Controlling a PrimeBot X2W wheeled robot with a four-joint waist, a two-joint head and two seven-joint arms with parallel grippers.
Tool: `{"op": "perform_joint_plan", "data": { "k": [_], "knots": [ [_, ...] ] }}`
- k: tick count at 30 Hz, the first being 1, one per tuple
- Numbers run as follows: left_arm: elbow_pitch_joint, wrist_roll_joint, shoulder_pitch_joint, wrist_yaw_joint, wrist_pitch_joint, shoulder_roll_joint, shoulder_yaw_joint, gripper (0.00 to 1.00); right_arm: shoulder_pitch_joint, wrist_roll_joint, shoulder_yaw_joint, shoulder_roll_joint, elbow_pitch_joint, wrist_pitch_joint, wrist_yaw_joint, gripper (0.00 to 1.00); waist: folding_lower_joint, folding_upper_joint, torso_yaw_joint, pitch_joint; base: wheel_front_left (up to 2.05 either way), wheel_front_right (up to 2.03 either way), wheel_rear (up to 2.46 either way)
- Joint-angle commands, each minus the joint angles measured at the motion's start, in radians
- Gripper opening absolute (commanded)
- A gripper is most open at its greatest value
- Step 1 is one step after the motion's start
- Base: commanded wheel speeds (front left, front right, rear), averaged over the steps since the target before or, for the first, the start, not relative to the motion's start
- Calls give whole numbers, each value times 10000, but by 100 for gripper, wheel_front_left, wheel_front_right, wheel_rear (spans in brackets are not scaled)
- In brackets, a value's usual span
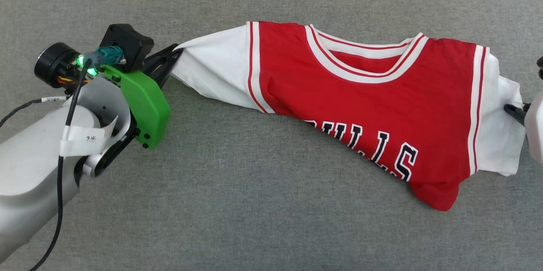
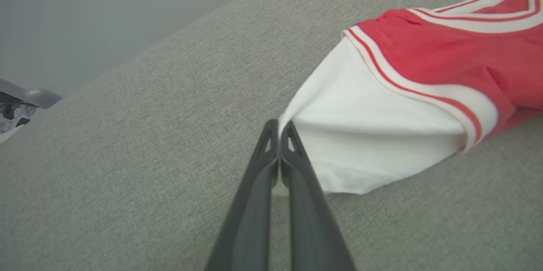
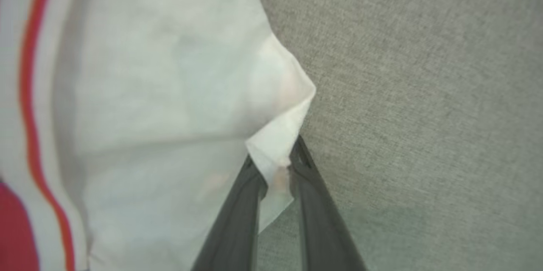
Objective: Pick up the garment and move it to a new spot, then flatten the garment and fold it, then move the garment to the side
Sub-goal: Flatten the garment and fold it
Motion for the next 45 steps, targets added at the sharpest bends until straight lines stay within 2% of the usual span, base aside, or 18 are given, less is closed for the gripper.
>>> {"op": "perform_joint_plan", "data": {
  "k": [1, 10, 15, 20, 29, 35, 39, 45],
  "knots": [
    [76, 17, 88, -21, -124, -33, -1, 0, 208, 57, 394, 461, 277, -171, 21, 0, 0, 0, -78, -182, 0, 0, 0],
    [90, 78, 236, -28, -863, -102, 129, 0, -164, -366, -49, 15, 46, -2535, 21, 0, 0, 0, -221, -1374, 0, 0, 0],
    [-315, 325, 212, 282, -1562, 61, 419, 0, 4, -460, -799, -477, -677, -3423, 21, 0, 0, 0, -292, -2072, 0, 0, 0],
    [-852, 642, 56, 653, -2115, 279, 735, 0, 207, -656, -1772, -708, -1537, -3942, 21, 0, 0, 0, -343, -2569, 0, 0, 0],
    [-1752, 1086, -1017, 1039, -2451, 514, 1485, 0, 187, -1232, -3714, -427, -3169, -4027, 21, 0, 0, 0, -293, -3006, 0, 0, 0],
    [-1812, 1326, -2077, 858, -2251, 296, 1761, 0, -507, -1420, -4578, -74, -3931, -3750, 21, 0, 0, 0, -195, -2895, 0, 0, 0],
    [-1569, 1562, -2972, 653, -2128, -36, 1904, 0, -1373, -1597, -4679, 101, -4086, -3438, 21, 0, 0, 0, -123, -2509, 0, 0, 0],
    [-568, 1740, -4561, 163, -2011, -761, 2172, 0, -3529, -2134, -4139, 439, -3541, -3162, 21, 0, 0, 0, -55, -1427, 0, 0, 0]
  ]
}}
